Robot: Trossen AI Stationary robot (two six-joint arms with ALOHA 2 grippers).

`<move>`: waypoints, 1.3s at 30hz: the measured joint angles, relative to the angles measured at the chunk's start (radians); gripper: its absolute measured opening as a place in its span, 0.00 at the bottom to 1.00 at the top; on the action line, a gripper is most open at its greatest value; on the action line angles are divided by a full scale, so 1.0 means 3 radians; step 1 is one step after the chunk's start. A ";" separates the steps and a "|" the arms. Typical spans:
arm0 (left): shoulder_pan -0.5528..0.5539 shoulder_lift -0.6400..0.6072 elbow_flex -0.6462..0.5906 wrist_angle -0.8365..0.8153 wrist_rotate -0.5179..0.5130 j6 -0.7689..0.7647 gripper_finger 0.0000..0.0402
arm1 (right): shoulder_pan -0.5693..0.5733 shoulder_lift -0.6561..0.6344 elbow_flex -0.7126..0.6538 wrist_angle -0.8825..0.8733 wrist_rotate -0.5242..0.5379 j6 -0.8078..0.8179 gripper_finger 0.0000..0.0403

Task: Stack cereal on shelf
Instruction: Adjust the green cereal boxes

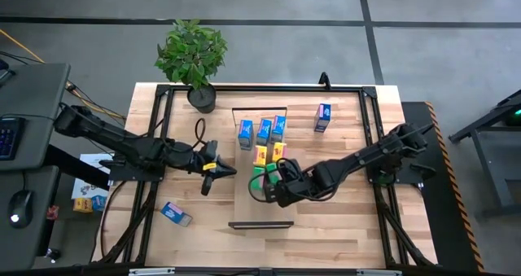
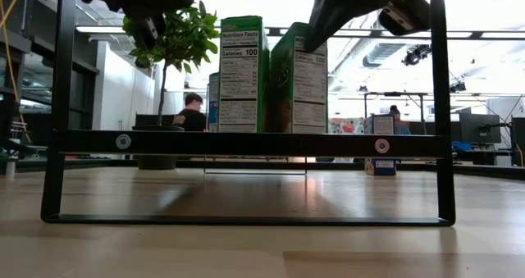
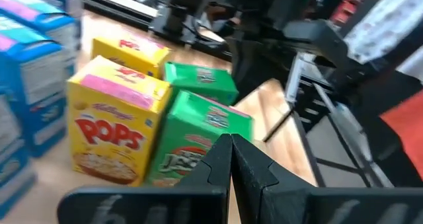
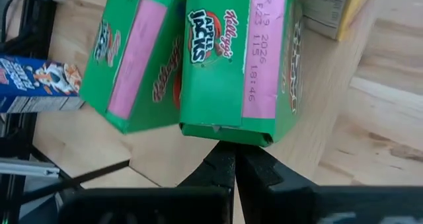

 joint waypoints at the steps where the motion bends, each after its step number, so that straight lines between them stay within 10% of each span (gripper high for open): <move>1: 0.0028 0.0005 0.0000 -0.0005 -0.0003 -0.0002 0.00 | -0.0014 0.0000 0.0000 0.0000 0.0005 -0.0001 0.00; 15: -0.0250 0.0099 -0.0001 -0.0002 0.0080 -0.0315 0.00 | -0.0057 -0.0317 0.0003 -0.0360 0.0133 -0.0235 0.00; 23: -0.0706 0.0877 0.0035 0.0971 -0.0036 -0.0805 0.00 | -0.0057 -0.0550 0.0003 -0.0468 0.0300 -0.0306 0.00; 39: -0.0548 0.1648 0.0546 0.0866 -0.0128 -0.1292 0.00 | -0.0060 -0.0594 0.0003 -0.0577 0.0472 -0.0238 0.00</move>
